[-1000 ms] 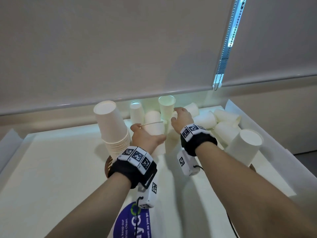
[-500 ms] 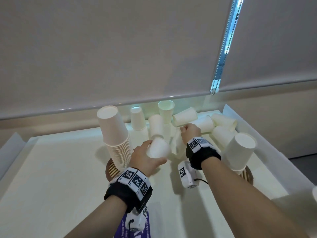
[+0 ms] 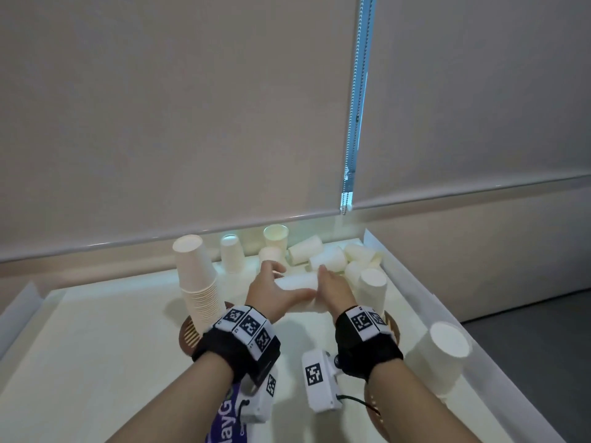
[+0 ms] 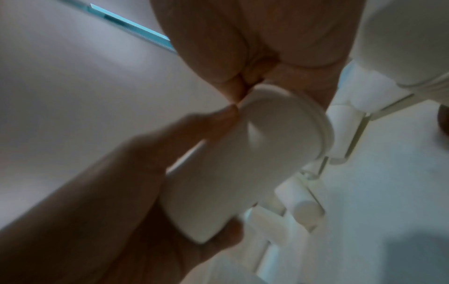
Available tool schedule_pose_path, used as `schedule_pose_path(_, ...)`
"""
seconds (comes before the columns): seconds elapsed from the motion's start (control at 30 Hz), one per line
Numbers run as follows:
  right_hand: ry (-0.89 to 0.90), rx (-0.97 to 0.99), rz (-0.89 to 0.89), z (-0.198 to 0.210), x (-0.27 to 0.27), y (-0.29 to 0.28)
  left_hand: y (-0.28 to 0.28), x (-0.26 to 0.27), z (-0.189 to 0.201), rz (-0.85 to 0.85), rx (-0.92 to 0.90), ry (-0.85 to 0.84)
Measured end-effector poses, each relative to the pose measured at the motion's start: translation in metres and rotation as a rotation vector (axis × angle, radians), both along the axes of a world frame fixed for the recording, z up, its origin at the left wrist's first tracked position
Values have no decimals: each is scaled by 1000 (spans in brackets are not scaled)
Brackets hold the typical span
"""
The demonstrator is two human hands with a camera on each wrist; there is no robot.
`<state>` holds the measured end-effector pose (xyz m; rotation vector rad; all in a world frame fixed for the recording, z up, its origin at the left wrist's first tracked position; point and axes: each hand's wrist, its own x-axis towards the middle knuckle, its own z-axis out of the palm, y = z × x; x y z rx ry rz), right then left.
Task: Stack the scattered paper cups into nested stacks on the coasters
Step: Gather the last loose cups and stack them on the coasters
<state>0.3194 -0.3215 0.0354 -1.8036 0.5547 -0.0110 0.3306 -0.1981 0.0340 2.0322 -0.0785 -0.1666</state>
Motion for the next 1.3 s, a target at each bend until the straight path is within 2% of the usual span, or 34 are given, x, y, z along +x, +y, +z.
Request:
schedule_pose_path(0.13, -82, 43, -117, 25, -12, -18, -23, -6, 35, 45, -266, 23)
schedule_pose_path(0.2, -149, 87, -259, 31, -19, -29, -40, -5, 46, 55, -293, 1)
schedule_pose_path(0.3, -184, 102, -446, 25, -27, -44, -70, -1, 54, -20, -167, -124)
schedule_pose_path(0.43, -145, 72, -513, -3, -34, -54, -104, 8, 50, -288, 160, -318)
schedule_pose_path(0.57, 68, -6, -469, -26, -35, -57, -129, 17, 33, -564, 606, -322)
schedule_pose_path(0.7, 182, -89, -378, -39, -41, -52, -138, 13, 10, -738, 776, -269)
schedule_pose_path(0.83, 242, -266, -235, -62, -42, -54, -124, 14, 10, -741, 833, -330)
schedule_pose_path(0.93, 338, -197, -131, -76, -40, -51, -106, 14, 17, -714, 888, -339)
schedule_pose_path(1.0, 388, -194, -128, -84, -38, -51, -92, 9, 18, -690, 896, -323)
schedule_pose_path(1.17, 461, -272, -113, -98, -47, -38, -45, -6, 21, -624, 827, -249)
schedule_pose_path(1.3, 508, -348, 10, -112, -50, -27, -11, -14, 15, -521, 692, -169)
